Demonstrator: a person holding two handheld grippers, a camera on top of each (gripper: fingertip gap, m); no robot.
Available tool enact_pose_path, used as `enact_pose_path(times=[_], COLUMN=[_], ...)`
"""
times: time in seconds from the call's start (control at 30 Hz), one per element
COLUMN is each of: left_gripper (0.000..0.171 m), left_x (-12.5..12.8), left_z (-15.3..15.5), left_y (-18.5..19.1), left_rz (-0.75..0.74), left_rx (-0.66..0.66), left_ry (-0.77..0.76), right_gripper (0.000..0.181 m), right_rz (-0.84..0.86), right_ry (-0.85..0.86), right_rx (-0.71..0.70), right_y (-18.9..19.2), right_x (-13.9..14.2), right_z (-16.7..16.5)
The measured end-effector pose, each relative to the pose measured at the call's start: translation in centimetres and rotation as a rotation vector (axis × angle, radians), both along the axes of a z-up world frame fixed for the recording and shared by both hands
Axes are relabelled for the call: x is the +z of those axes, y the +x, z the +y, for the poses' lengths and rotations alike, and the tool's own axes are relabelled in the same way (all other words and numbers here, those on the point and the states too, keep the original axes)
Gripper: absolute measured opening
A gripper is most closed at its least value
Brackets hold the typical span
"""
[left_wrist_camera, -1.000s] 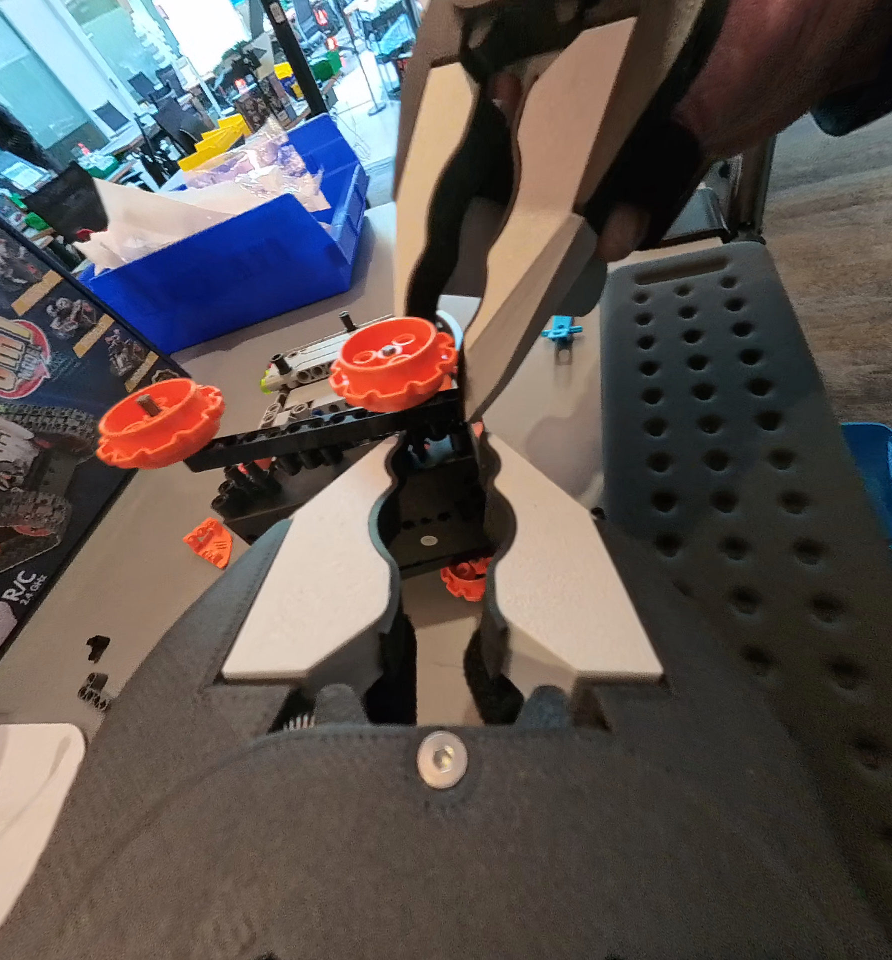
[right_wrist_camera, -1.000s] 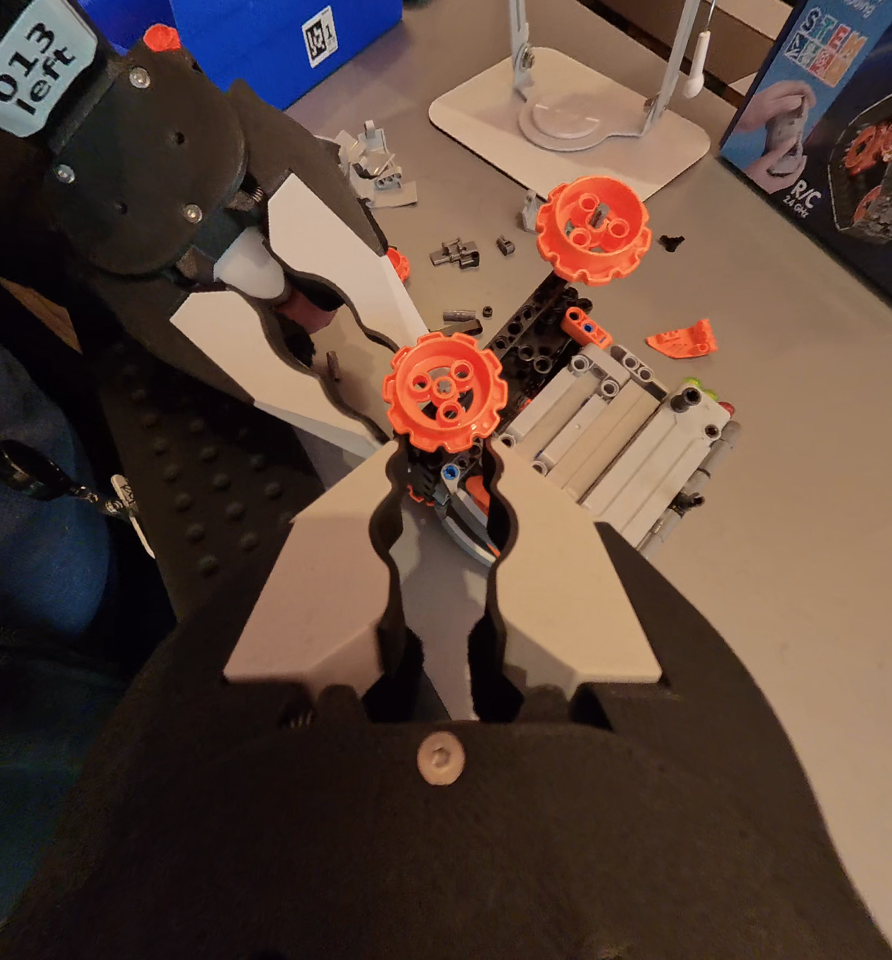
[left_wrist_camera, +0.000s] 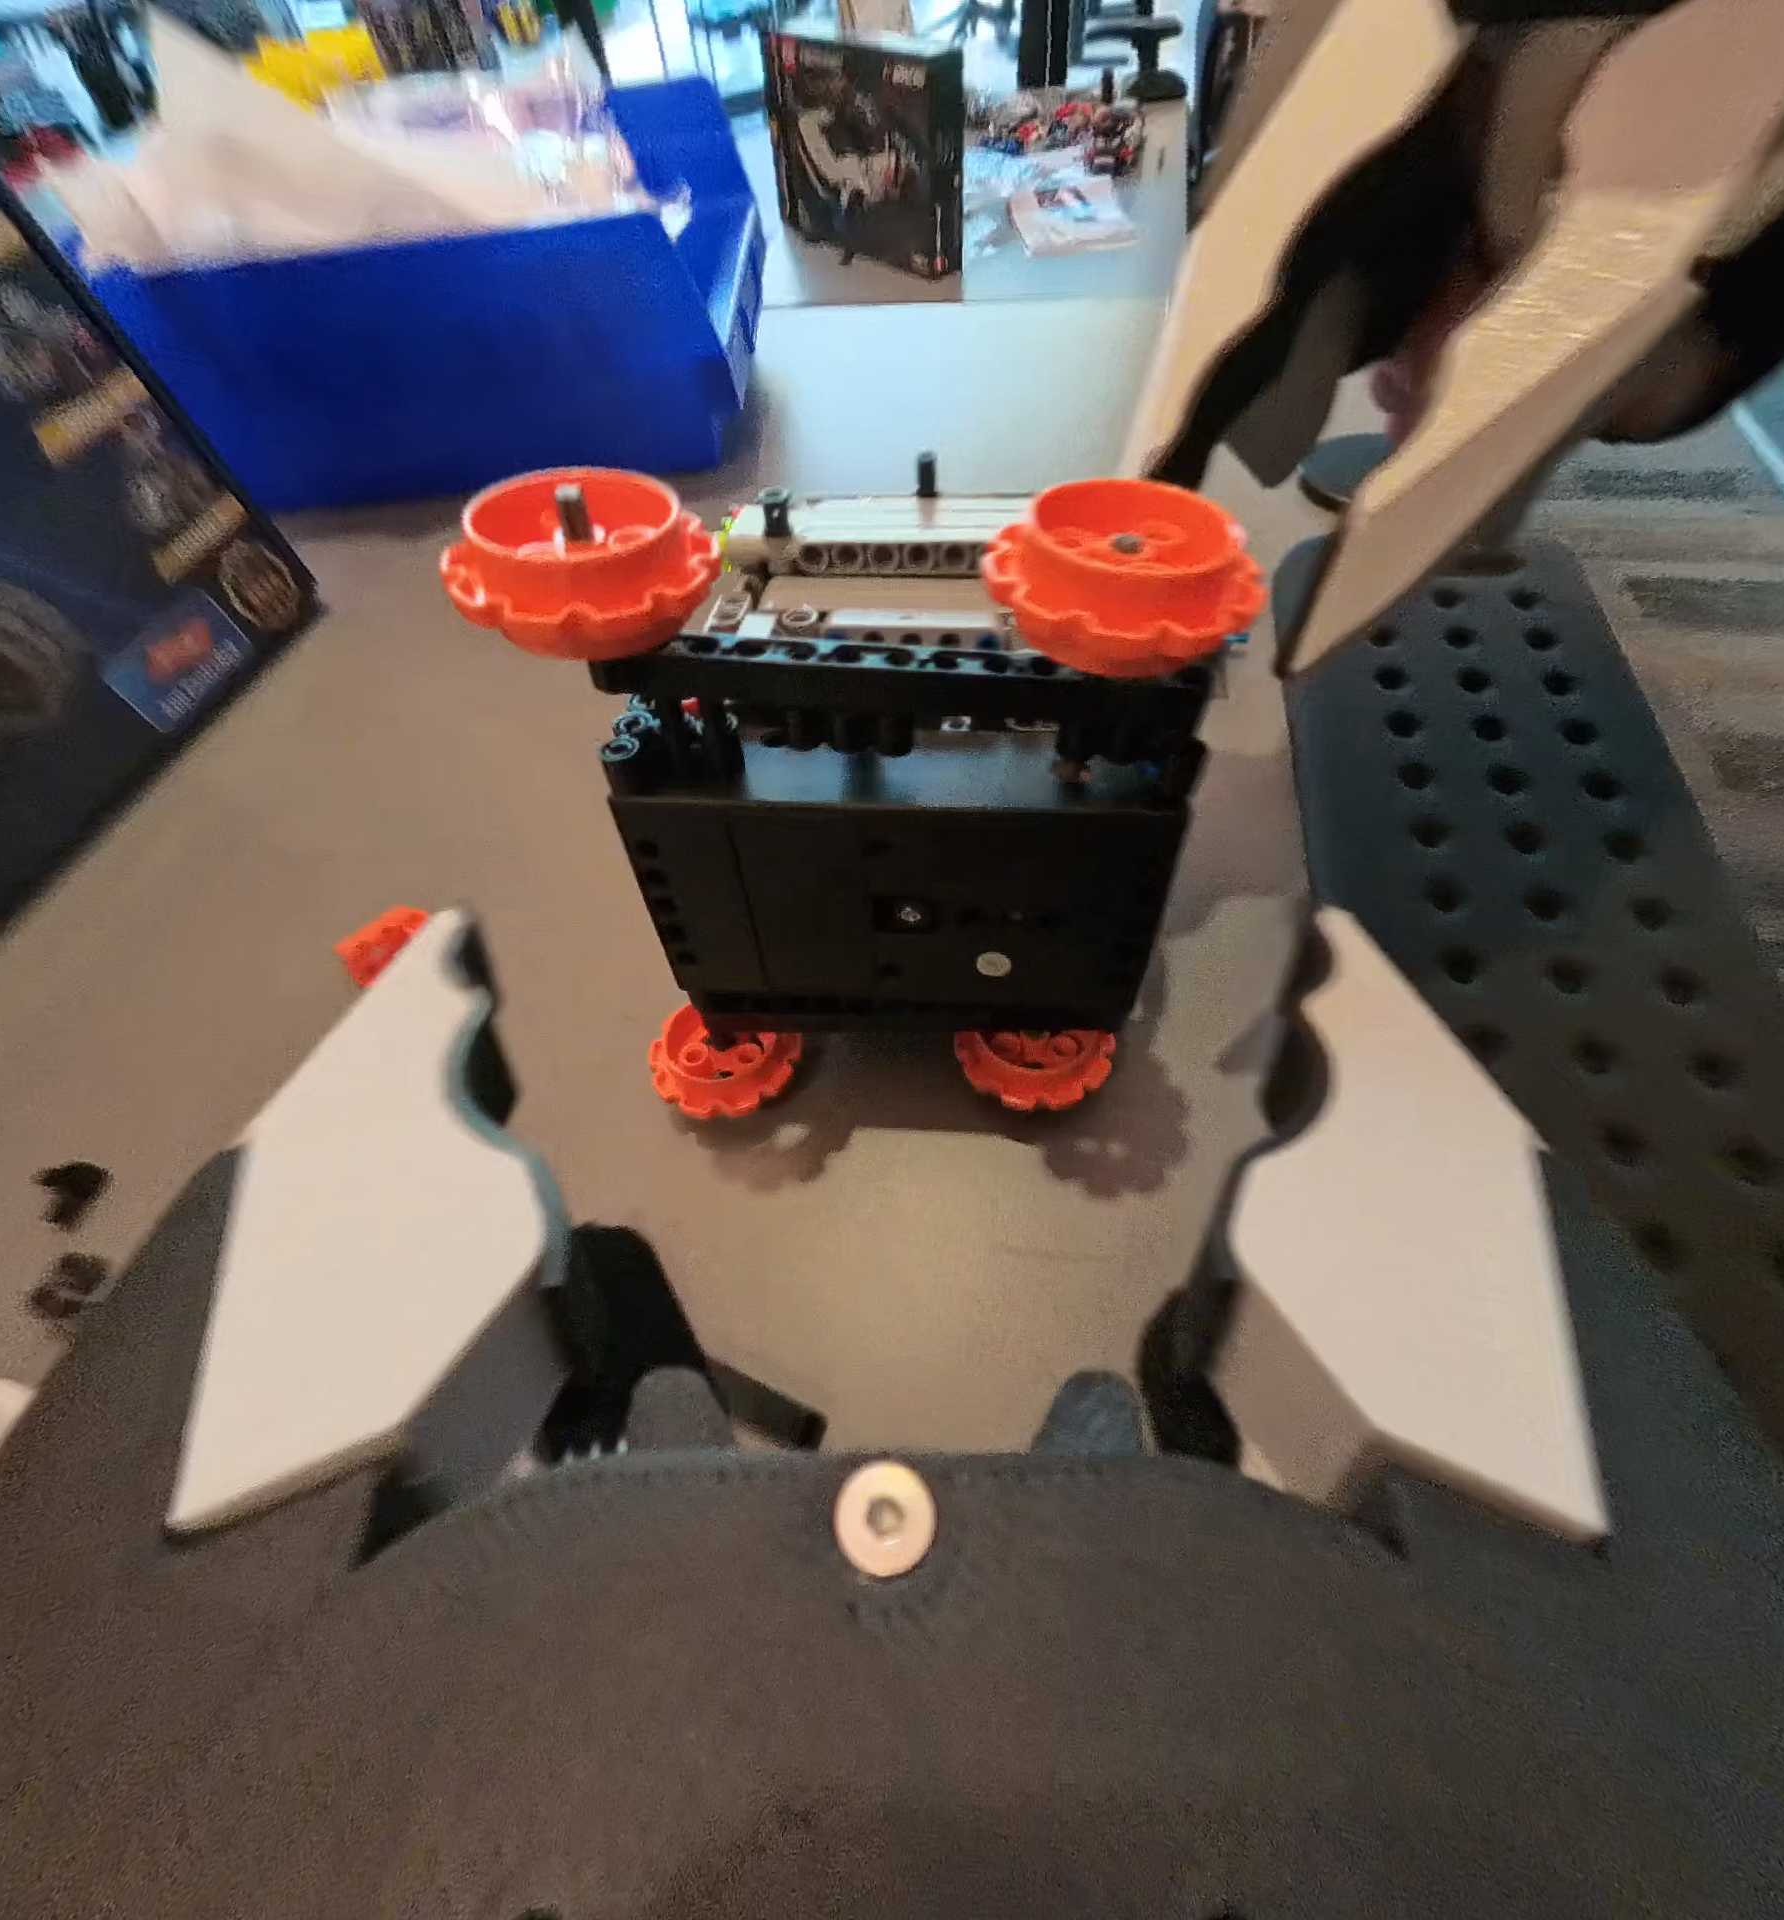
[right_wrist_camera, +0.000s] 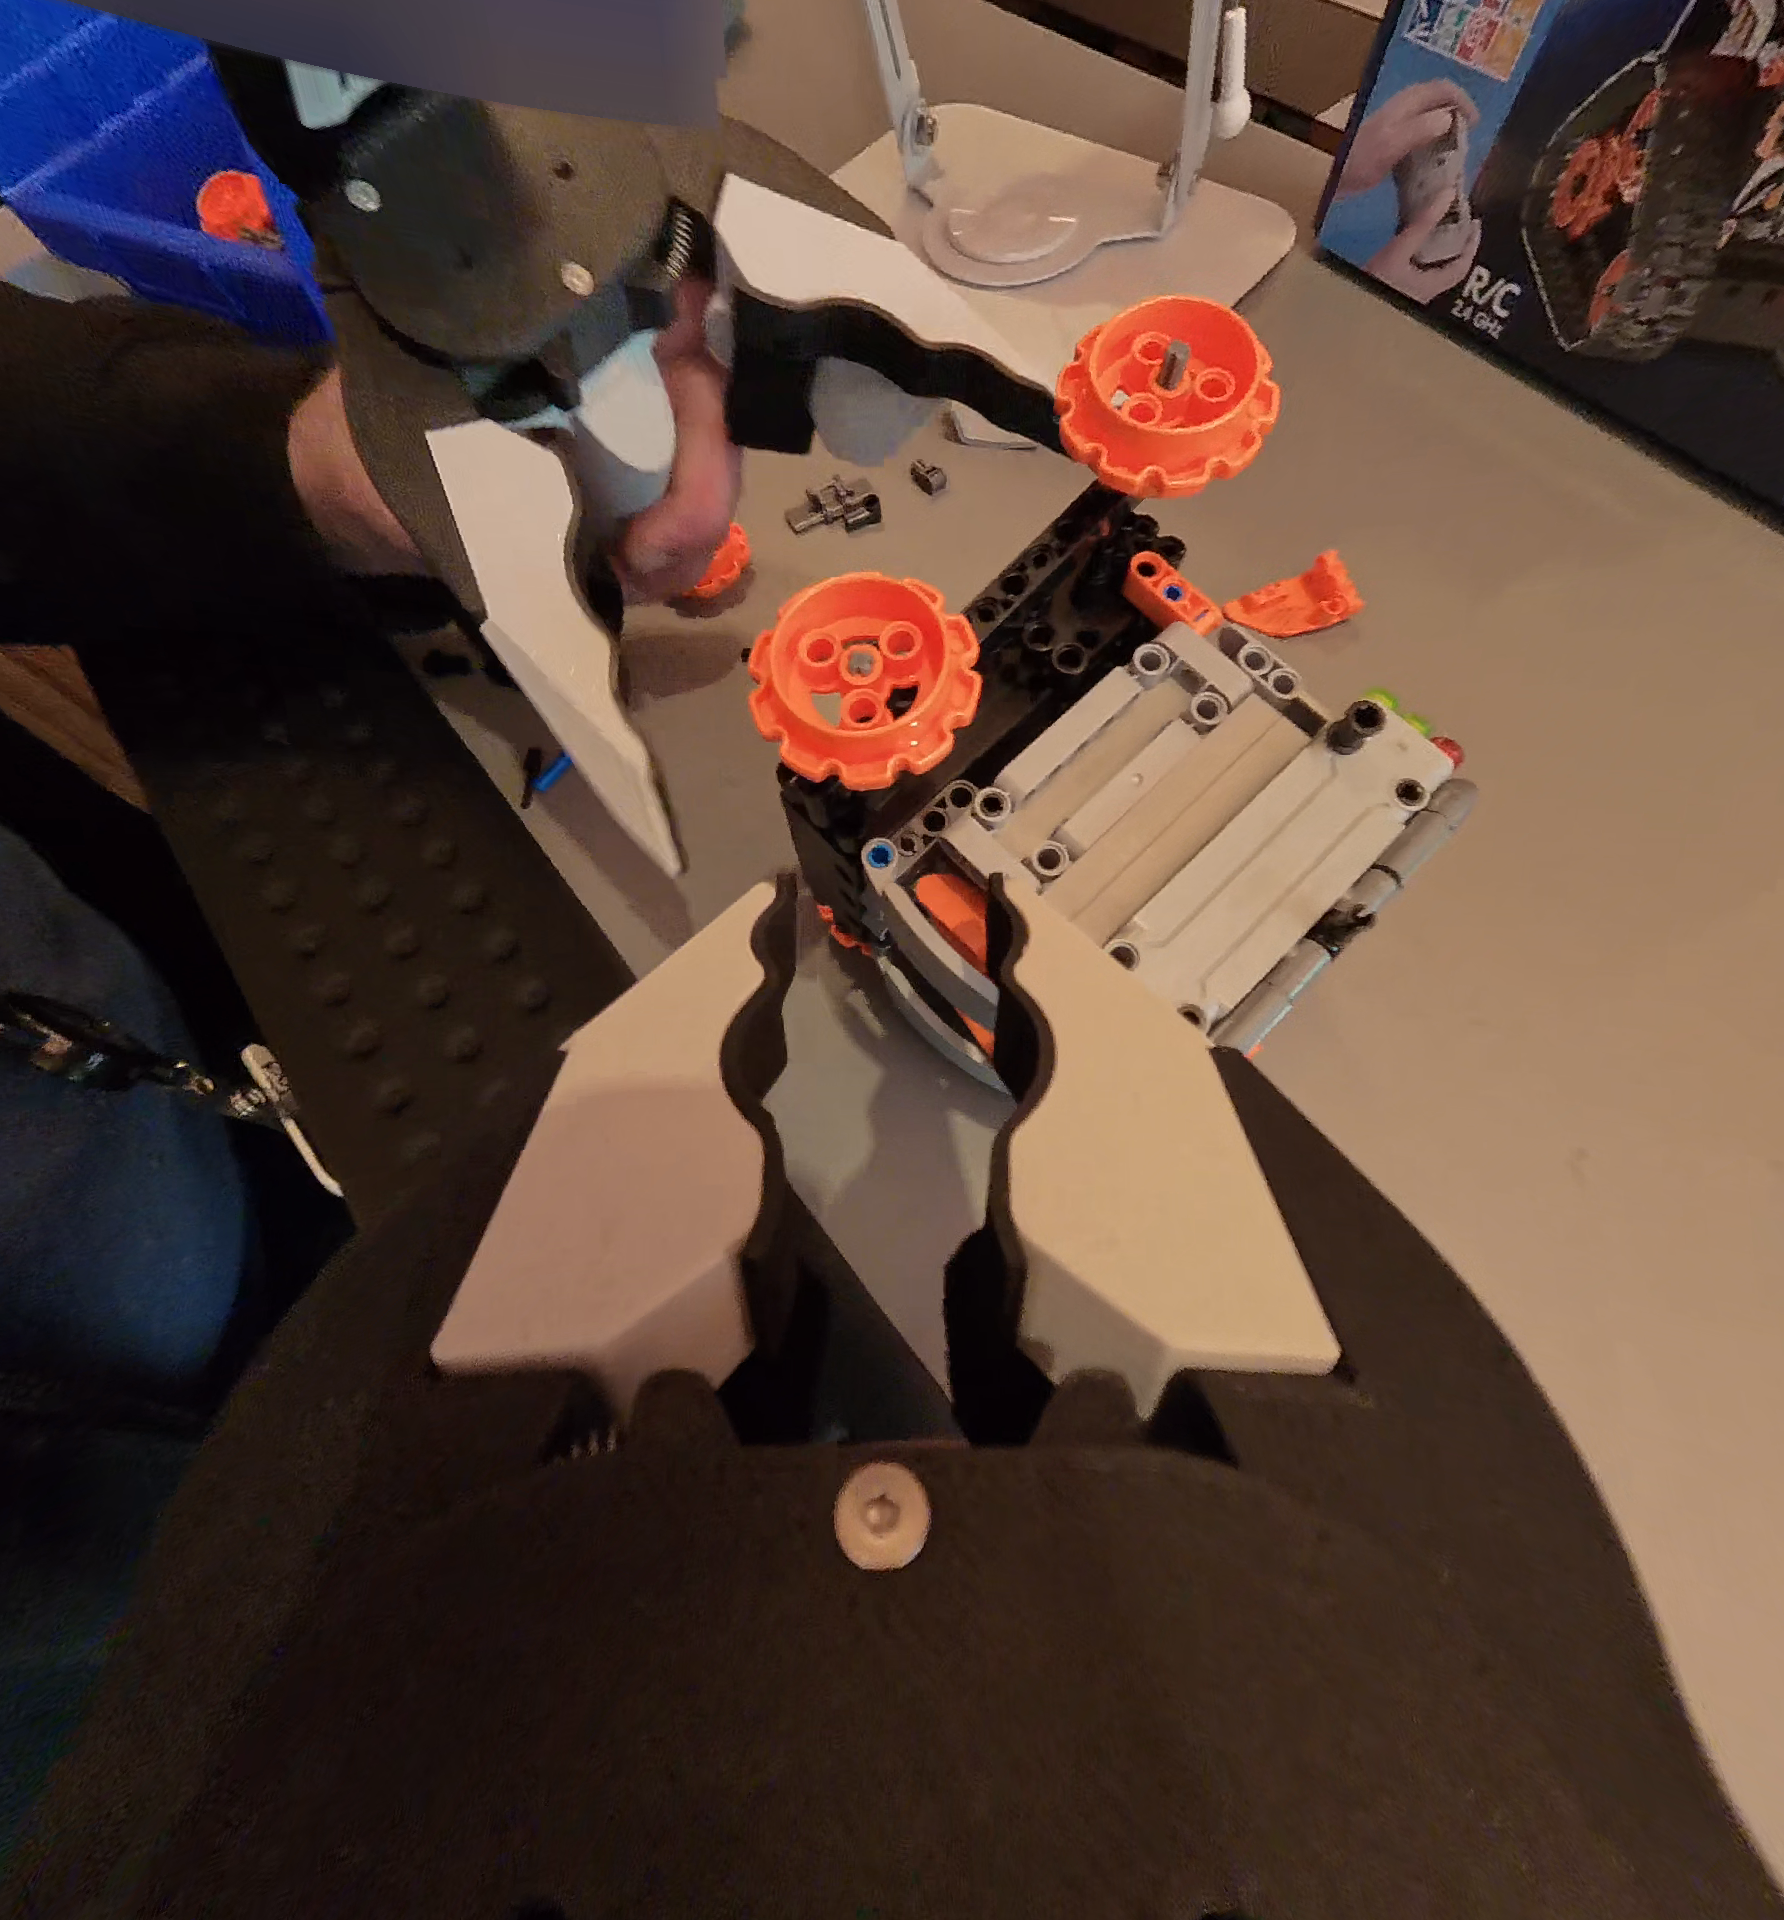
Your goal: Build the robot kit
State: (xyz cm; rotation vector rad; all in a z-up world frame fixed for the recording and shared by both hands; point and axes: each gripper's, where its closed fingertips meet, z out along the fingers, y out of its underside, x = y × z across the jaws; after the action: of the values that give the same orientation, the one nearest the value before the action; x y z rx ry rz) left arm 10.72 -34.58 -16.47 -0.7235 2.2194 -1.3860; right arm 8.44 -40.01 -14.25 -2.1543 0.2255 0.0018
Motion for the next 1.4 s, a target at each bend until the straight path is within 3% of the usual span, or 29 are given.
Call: enact_pose_path(times=[0.03,0.1,0.2,0.37,0.53,0.63,0.7,0.77,0.97,1.4], left_gripper=[0.159,0.159,0.159,0.128,0.128,0.127,0.127,0.127,0.127,0.127], left_x=[-0.6,-2.3,-2.6,-2.8,-2.8,-2.8,-2.8,-2.8,-2.8,-2.8], left_z=[-0.5,-1.1,-2.1,-3.0,-3.6,-3.6,-3.6,-3.5,-3.4,-3.2], left_y=[0.3,0.7,0.8,1.5,1.9,1.9,2.0,2.0,2.1,2.3], left_rz=[0.044,0.114,0.167,0.185,0.167,0.158,0.163,0.165,0.162,0.158], left_rx=[-0.003,-0.010,-0.037,-0.032,-0.017,-0.015,-0.011,-0.009,-0.001,0.007], left_ry=[-0.006,0.013,-0.021,-0.026,-0.029,-0.019,-0.028,-0.028,-0.028,-0.030], right_gripper=[0.034,0.032,0.036,0.043,0.057,0.042,0.012,0.000,0.000,0.000], right_rz=[-0.006,-0.015,-0.007,-0.038,-0.092,-0.261,-0.295,-0.310,-0.310,-0.191], right_ry=[0.001,0.013,0.030,0.010,-0.063,-0.169,-0.196,-0.231,-0.311,-0.265], right_rx=[-0.014,-0.029,-0.012,-0.019,-0.098,-0.066,-0.008,0.011,0.005,-0.058], right_y=[0.1,0.4,0.0,-0.2,0.2,0.4,-0.3,-0.4,0.4,1.2], right_x=[-0.1,0.1,0.4,1.6,2.4,3.4,4.1,3.9,2.9,2.8], right_z=[0.0,0.1,0.5,1.0,1.4,1.7,2.1,2.4,2.4,2.0])
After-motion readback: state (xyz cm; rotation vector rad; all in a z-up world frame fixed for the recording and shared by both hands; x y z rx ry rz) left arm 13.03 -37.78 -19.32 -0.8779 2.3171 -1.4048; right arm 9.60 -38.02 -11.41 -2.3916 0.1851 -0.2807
